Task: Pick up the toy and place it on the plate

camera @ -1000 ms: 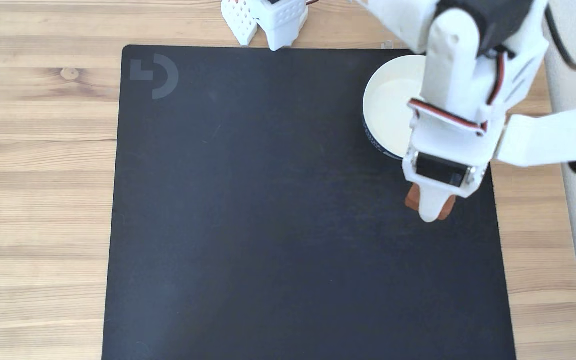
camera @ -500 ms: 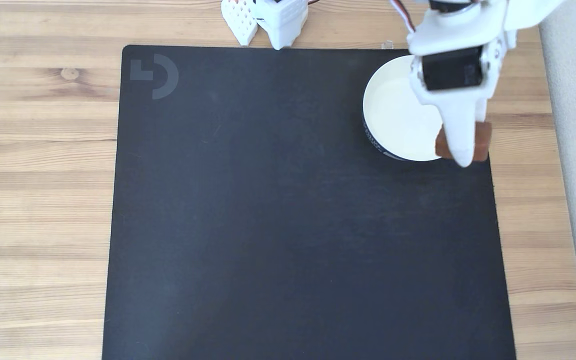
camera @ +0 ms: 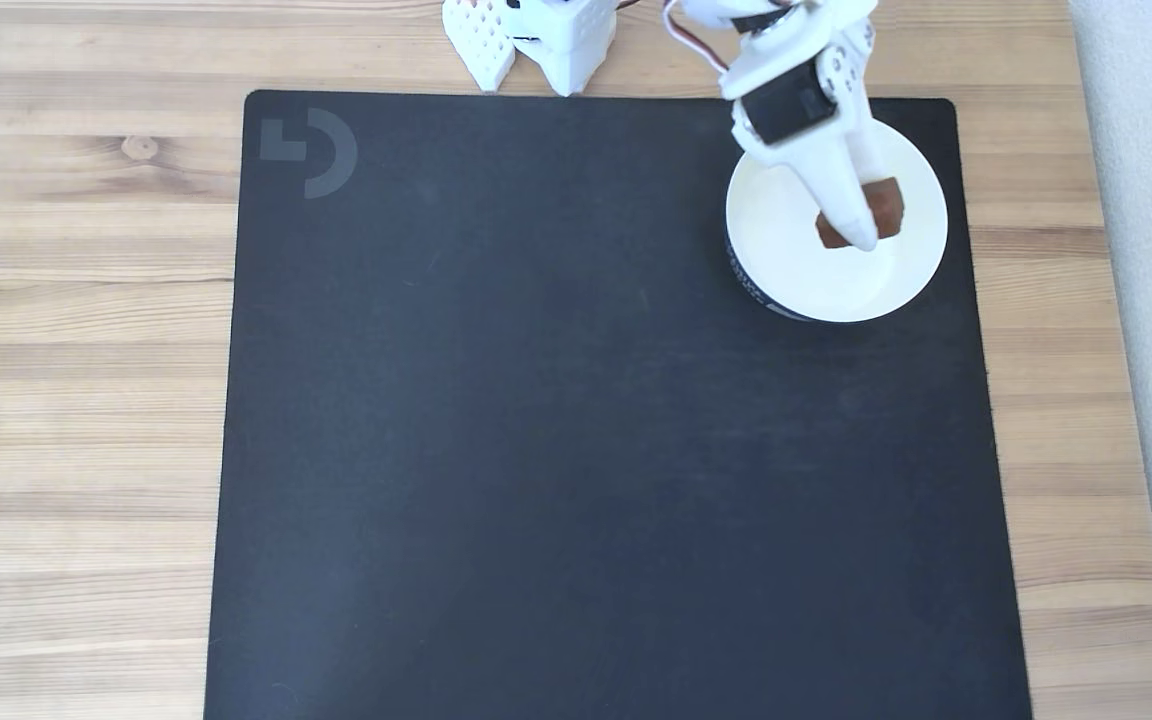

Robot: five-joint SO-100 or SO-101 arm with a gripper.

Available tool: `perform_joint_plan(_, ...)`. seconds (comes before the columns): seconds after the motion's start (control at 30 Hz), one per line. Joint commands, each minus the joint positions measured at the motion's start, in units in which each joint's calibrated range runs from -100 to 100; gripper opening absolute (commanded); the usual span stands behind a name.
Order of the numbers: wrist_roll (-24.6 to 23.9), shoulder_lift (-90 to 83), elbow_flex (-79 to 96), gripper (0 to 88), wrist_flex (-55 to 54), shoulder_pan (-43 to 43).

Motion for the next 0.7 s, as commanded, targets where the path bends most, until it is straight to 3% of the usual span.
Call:
perform_joint_plan(0.0,-0.22,-3.19,3.22,2.3,-1.49,-2.82)
perform_joint_plan(0.67,-0.22,-2.94,12.42,3.0,-1.57,-5.49)
